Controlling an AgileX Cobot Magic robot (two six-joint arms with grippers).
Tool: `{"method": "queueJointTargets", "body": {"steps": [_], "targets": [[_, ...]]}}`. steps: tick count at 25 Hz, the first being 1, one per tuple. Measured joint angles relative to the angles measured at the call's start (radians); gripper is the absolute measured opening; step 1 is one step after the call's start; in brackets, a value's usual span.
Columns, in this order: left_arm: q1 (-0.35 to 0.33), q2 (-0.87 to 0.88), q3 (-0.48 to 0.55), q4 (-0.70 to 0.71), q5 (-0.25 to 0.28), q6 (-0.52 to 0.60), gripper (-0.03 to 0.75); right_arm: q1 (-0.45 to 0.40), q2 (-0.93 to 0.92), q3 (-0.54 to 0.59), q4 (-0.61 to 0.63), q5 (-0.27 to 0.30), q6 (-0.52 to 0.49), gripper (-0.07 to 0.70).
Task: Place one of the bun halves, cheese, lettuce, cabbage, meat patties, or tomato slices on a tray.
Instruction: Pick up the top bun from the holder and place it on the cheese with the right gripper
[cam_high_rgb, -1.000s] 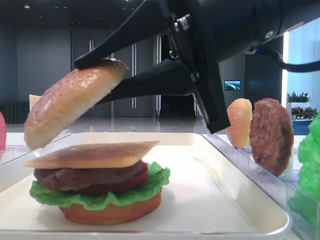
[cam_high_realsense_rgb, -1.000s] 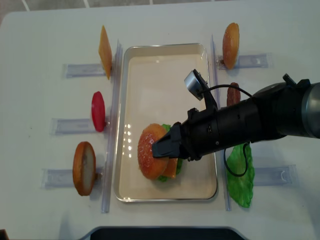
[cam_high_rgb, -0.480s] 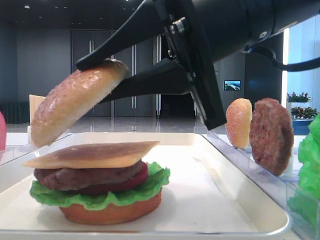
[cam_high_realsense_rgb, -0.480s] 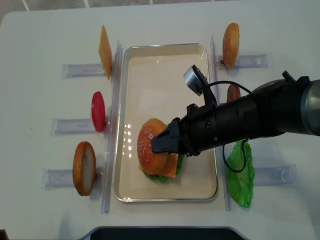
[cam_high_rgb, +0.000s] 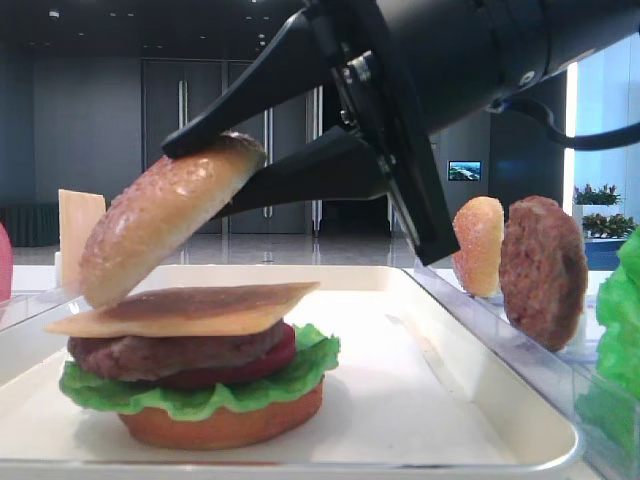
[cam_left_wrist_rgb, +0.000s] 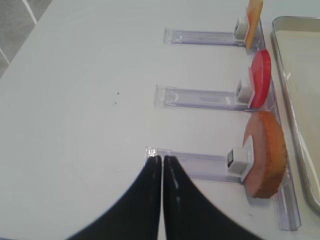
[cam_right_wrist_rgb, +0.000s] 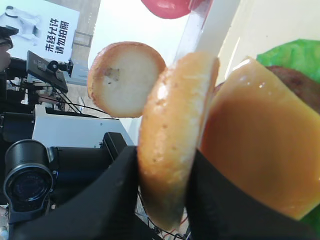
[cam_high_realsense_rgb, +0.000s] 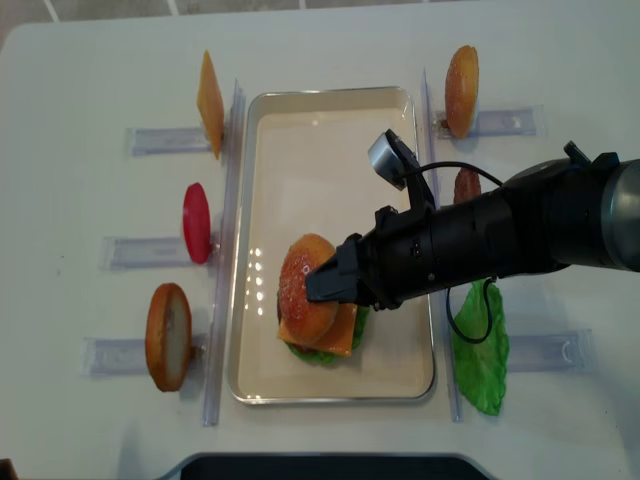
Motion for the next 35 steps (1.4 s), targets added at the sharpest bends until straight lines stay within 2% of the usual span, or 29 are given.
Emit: {"method": "queueJointTargets", "body": {"steps": [15,18,23,25,31,35], "targets": [[0.0,0.0,0.0,0.0,0.0,0.0,-0.001,0.0,0.0,0.0,0.0,-0.011,0.0,0.237],[0.0,0.0,0.0,0.0,0.0,0.0,-0.001,0.0,0.0,0.0,-0.003,-0.014,0.001,0.293],[0.0,0.0,0.0,0.0,0.0,0.0,-0.001,0.0,0.0,0.0,-0.047,-0.015,0.037,0.447],[0.0,0.0,0.0,0.0,0.0,0.0,-0.001,0.0,0.0,0.0,-0.077,-0.015,0.049,0.484],[0.0,0.0,0.0,0.0,0.0,0.0,-0.001,0.0,-0.001,0.0,-0.127,-0.028,0.075,0.508],[0.0,0.0,0.0,0.0,0.0,0.0,-0.001,0.0,-0.036,0.0,-0.183,-0.086,0.094,0.511]]}}
